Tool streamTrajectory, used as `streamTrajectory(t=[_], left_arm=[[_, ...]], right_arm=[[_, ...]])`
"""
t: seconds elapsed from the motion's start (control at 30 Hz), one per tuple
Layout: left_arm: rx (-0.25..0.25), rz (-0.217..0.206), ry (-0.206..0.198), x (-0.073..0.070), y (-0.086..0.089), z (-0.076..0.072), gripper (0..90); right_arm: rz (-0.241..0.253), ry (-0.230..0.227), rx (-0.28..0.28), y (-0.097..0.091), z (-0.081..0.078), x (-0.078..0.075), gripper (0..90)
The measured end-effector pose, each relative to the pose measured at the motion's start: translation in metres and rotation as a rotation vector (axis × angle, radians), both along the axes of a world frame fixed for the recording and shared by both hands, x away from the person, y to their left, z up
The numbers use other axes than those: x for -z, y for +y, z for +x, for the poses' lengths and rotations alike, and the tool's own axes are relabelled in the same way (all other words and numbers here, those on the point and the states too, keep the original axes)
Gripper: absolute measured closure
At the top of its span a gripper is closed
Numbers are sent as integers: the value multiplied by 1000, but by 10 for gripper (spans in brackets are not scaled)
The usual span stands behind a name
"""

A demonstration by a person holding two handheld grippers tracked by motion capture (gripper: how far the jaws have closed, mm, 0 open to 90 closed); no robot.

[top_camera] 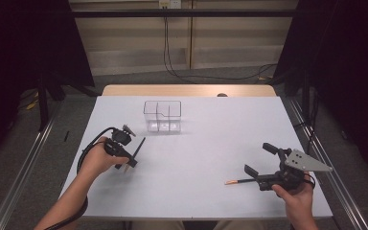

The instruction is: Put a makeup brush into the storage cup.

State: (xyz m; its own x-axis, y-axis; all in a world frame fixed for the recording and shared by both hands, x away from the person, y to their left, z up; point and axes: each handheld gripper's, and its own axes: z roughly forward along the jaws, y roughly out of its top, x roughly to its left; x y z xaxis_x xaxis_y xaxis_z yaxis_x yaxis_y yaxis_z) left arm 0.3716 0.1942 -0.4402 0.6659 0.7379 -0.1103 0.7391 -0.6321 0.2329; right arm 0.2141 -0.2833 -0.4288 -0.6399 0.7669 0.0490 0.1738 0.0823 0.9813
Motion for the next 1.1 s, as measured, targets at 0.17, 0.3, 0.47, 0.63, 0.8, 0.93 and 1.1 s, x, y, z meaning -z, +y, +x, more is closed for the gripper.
streamTrajectory(t=[0.17, 0.3, 0.47, 0.63, 0.8, 0.93, 1.1], left_arm=[[-30, -6, 9, 3, 1, 1, 535], [-28, 20, -2, 2, 1, 2, 630], [-20, 75, -13, 2, -4, 2, 718], [-22, 87, 7, 2, -7, 4, 775], [-28, 88, 18, 2, -8, 4, 837], [-21, 77, 21, 2, -7, 5, 838], [-14, 70, 25, 2, -5, 6, 839]], right_arm=[[-1, 0, 1, 0, 0, 0, 0], [-5, 2, -1, 0, 1, 1, 0], [-7, 5, -2, 1, 1, 1, 0], [-7, 5, -1, 0, 1, 1, 0], [-9, 3, -3, 0, 1, 1, 0], [-8, 6, -4, 0, 1, 1, 0], [-13, 10, -8, 1, 1, 1, 0]])
